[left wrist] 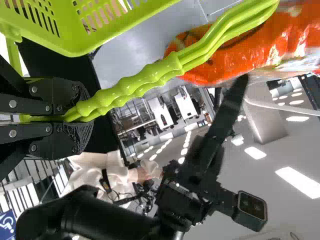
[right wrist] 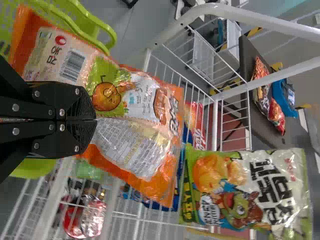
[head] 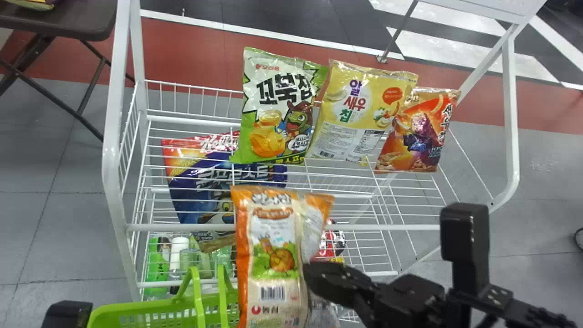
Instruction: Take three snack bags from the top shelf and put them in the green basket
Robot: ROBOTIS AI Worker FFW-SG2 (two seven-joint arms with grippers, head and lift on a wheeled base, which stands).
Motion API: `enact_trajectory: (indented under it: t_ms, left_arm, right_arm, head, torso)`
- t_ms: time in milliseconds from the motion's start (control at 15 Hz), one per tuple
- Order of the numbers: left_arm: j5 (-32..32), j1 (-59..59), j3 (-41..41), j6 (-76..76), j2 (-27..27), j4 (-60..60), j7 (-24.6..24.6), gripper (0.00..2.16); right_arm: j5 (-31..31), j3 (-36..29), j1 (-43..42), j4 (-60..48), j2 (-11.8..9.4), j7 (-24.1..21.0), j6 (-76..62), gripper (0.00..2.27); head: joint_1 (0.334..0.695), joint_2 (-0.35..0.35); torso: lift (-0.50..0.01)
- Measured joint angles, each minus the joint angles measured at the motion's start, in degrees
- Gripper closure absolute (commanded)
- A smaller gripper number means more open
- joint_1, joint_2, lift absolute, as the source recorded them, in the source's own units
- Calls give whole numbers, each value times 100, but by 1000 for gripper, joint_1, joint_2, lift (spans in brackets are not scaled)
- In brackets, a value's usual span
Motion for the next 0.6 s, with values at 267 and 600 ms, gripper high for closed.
enact_trajectory:
  t_ms: [267,600]
  left_arm:
    - [11,-6,60,-24,-4,-17,-15,1166]
    - [18,-5,68,-106,-6,-17,-58,1166]
  right_arm:
    - [-1,-346,34,-25,51,651,626,2078]
    - [8,162,289,-25,-95,696,644,2078]
  head:
    - [695,-350]
    - [695,-350]
  torso:
    - [-40]
    - [-40]
